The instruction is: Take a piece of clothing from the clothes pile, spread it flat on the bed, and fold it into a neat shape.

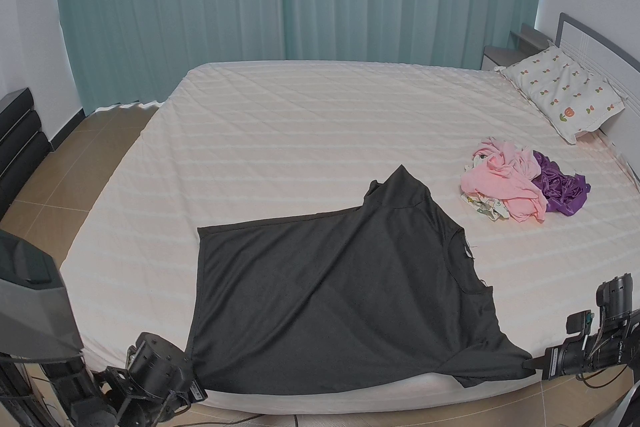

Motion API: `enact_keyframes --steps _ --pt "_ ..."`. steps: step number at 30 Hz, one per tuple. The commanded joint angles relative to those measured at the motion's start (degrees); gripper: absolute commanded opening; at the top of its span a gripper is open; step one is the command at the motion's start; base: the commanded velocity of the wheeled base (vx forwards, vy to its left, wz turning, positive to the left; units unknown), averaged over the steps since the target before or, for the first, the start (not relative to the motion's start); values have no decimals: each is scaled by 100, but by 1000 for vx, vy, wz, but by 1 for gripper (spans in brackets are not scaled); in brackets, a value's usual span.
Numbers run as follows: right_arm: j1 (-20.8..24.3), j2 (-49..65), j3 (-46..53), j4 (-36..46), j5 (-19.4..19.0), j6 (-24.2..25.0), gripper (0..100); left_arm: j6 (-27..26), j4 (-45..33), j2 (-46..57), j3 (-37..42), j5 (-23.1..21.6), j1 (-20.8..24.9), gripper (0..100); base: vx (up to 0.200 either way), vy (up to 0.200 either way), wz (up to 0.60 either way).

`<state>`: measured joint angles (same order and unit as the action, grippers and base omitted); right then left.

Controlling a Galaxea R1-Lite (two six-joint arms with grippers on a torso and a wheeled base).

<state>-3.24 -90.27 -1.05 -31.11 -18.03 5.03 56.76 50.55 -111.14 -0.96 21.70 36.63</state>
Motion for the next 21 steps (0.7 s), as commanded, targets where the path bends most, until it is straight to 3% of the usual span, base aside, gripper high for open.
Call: enact_keyframes --steps 1,7,12,21 --pt "8 177 -212 -158 -87 85 0 -394 69 699 -53 -201 -622 0 0 0 0" --pt "25 264 -563 -158 -95 156 0 -561 51 699 -422 -201 -1035 0 0 0 0" --pt "201 686 -906 -115 -324 639 0 -569 69 699 -537 -210 -1044 0 0 0 0" --pt "219 308 -1143 -150 -289 701 0 -552 69 778 -501 -236 -1044 0 0 0 0"
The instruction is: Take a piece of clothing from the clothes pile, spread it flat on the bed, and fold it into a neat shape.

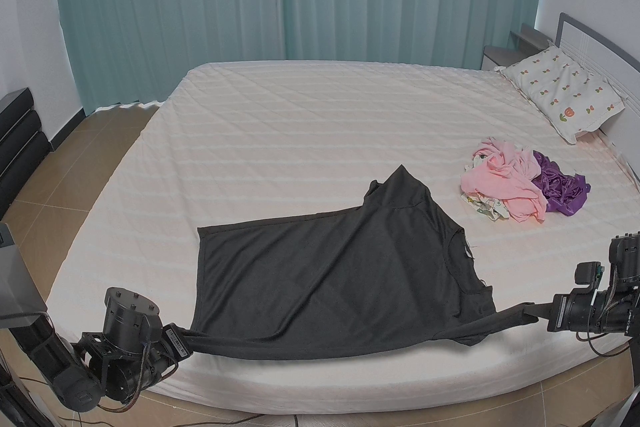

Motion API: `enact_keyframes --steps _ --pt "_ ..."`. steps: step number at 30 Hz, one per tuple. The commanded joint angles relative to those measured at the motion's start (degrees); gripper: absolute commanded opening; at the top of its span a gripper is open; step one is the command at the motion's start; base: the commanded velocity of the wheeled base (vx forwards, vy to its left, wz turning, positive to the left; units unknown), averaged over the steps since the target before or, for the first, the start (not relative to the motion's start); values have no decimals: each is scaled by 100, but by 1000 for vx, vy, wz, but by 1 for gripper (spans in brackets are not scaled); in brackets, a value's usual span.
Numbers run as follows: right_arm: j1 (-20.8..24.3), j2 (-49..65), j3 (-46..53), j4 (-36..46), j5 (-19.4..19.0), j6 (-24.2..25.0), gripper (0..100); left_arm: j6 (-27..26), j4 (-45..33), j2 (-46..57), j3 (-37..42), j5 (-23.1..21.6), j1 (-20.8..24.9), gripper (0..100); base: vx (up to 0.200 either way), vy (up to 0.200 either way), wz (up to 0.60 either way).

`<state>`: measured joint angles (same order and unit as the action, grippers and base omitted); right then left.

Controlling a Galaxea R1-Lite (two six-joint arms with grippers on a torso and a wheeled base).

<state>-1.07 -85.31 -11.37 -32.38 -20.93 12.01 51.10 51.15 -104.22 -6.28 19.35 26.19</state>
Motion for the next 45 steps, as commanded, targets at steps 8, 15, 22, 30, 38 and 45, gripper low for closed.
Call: enact_keyframes --steps 8,15,22,30,38,45 --pt "2 -425 -453 -23 1 30 0 14 9 112 -5 -10 -131 0 0 0 0" --pt "2 -689 -743 -23 10 21 0 5 9 -178 -330 -98 -351 0 0 0 0" --pt "11 -979 -981 -32 10 21 0 -13 18 -635 -673 -150 -562 0 0 0 0" --pt "11 -1550 -1411 -32 19 12 0 -13 26 -986 -1086 -370 -940 0 0 0 0" --pt "11 -1928 -1737 -32 19 21 0 -118 18 -1162 -1288 -572 -1010 0 0 0 0" --pt "11 -2200 -2027 -32 36 170 0 -144 9 -1593 -1728 -572 -1098 0 0 0 0"
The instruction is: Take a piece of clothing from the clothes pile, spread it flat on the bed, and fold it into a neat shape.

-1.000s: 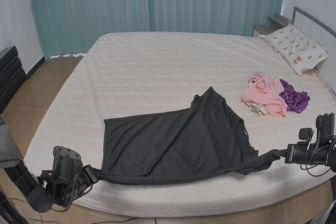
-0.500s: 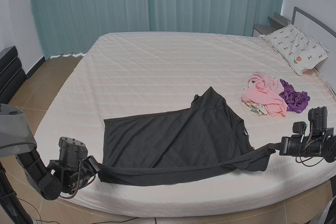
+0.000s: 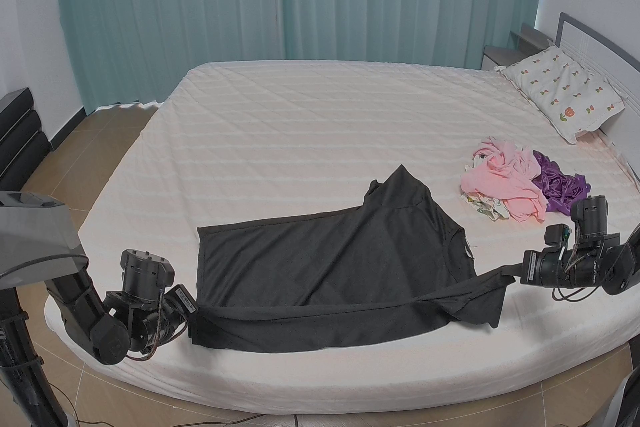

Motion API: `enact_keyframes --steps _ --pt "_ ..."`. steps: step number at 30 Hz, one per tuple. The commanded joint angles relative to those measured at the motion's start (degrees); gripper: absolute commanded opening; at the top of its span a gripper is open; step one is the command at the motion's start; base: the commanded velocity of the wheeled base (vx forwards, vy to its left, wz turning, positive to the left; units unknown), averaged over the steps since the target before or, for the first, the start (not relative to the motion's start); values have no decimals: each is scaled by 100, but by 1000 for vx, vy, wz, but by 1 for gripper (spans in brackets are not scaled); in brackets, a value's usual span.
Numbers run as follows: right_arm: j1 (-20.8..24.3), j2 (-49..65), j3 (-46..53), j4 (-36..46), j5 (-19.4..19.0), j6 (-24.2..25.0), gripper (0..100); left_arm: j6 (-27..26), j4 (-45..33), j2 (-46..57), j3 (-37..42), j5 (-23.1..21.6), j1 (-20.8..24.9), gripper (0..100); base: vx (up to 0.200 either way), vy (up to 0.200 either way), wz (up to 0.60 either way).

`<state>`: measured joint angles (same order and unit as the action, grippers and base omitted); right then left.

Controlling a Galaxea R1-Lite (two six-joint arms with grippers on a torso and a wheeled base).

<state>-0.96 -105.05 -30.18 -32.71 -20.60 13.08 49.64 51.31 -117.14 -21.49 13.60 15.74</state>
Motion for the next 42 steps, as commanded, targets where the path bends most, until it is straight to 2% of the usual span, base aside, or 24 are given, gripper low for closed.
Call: enact_keyframes --steps 1,5,22,31,42 --pt "0 -236 -163 1 12 63 0 -7 -7 -318 -224 2 -53 0 0 0 0" --pt "8 -438 -348 1 135 72 0 -121 -7 -591 -505 2 -124 0 0 0 0" --pt "211 -1000 -735 -52 241 142 0 -235 -25 -1074 -1103 -7 -194 0 0 0 0" --pt "422 -1598 -770 -922 742 573 0 -235 -51 -1294 -1340 2 -264 0 0 0 0" --pt "316 -1686 -770 -939 847 722 0 -244 -7 -1452 -1349 11 -361 0 0 0 0"
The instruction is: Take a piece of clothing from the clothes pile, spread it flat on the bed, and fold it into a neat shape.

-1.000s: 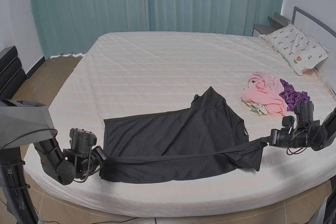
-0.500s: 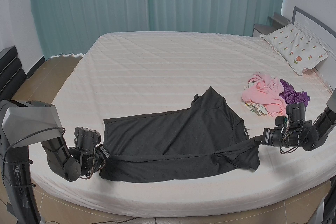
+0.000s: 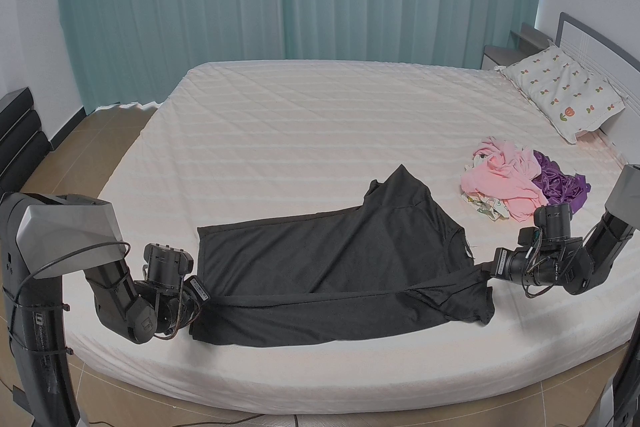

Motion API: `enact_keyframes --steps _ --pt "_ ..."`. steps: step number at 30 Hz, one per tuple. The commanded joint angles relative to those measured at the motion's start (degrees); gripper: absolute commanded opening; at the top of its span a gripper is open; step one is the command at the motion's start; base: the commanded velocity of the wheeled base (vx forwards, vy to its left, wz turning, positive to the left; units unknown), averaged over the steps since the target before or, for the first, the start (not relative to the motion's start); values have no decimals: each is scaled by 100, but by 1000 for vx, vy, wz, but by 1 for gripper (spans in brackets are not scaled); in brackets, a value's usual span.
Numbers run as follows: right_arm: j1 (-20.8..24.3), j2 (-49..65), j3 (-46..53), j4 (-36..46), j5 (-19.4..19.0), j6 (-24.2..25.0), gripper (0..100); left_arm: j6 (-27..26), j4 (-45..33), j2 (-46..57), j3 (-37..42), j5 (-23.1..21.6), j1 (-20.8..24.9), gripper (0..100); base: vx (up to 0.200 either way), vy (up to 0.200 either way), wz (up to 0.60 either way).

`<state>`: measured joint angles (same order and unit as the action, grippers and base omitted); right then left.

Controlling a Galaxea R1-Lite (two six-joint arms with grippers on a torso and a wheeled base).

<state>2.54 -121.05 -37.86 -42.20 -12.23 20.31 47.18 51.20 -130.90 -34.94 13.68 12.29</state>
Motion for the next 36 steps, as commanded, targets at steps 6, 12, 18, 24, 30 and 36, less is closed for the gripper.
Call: enact_keyframes --steps 6,12,18,24,30,36 --pt "-157 -252 -28 -51 54 61 0 2 4 -111 -48 3 -16 0 0 0 0" --pt "-157 -331 -169 -51 45 377 0 11 4 -181 -198 3 -16 0 0 0 0" --pt "-113 -410 -169 -51 -25 492 0 11 4 -252 -242 -5 -16 100 0 0 0" --pt "-87 -516 -239 -51 -25 615 100 37 4 -322 -321 -5 -69 100 0 0 0" --pt "-122 -235 -177 -455 -17 1441 100 72 4 3 -198 -23 -262 100 0 0 0" --pt "107 178 174 -578 63 2865 100 151 4 1084 479 -612 -570 100 0 0 0"
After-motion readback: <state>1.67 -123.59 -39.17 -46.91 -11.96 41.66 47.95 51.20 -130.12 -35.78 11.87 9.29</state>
